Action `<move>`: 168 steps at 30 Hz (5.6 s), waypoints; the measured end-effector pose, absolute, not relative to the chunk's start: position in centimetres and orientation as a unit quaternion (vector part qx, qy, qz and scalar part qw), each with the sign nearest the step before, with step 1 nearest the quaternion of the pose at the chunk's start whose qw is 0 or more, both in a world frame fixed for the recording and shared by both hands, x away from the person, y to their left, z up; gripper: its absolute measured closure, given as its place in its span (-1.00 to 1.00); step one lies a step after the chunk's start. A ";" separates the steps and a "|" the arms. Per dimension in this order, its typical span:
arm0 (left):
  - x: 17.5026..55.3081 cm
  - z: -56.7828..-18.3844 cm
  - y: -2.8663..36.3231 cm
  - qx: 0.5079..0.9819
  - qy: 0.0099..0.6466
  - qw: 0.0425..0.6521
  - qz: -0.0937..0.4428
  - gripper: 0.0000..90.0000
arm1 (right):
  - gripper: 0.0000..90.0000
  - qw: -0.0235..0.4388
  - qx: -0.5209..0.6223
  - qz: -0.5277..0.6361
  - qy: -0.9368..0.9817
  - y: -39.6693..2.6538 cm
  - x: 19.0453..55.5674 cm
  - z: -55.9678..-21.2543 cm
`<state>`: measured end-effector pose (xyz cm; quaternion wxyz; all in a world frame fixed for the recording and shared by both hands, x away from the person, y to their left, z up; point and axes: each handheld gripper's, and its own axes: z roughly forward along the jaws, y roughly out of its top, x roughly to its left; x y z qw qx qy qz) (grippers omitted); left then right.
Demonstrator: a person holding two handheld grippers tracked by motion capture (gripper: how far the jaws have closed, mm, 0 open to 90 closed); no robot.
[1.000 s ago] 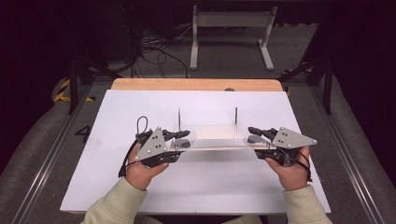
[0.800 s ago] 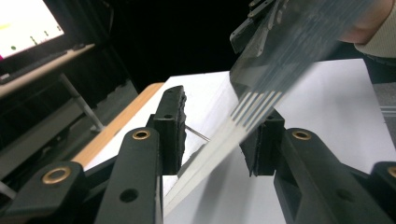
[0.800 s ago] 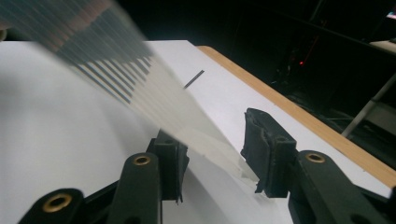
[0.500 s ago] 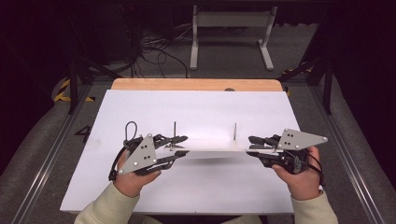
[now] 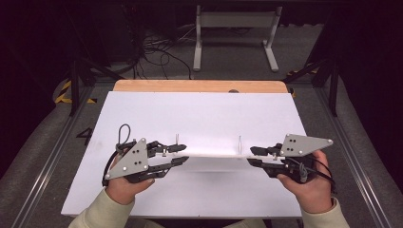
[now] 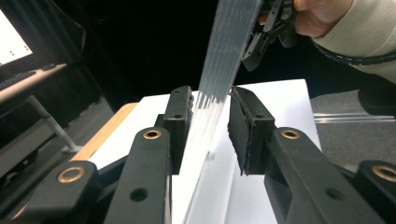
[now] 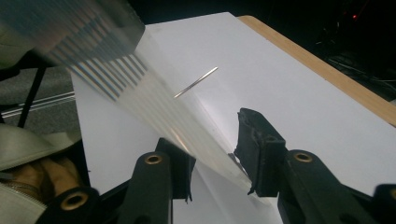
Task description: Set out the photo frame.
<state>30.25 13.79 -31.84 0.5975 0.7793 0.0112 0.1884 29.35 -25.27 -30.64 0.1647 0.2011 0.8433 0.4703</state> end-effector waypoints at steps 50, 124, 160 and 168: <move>37.2 -37.3 14.4 0.776 0.213 0.557 0.204 0.40 | 0.17 0.217 0.264 0.605 0.718 -25.2 36.0 -34.9; 32.2 -39.2 23.4 0.776 0.282 0.530 0.193 -0.73 | -0.73 0.215 0.268 0.508 0.790 -32.2 31.8 -36.5; 33.4 -46.7 25.1 0.761 0.335 0.525 0.181 -0.68 | -0.86 0.202 0.347 0.504 0.765 -33.3 33.0 -45.4; 33.5 -46.8 25.2 0.758 0.344 0.525 0.178 -0.70 | -0.92 0.202 0.361 0.503 0.759 -33.5 33.2 -45.4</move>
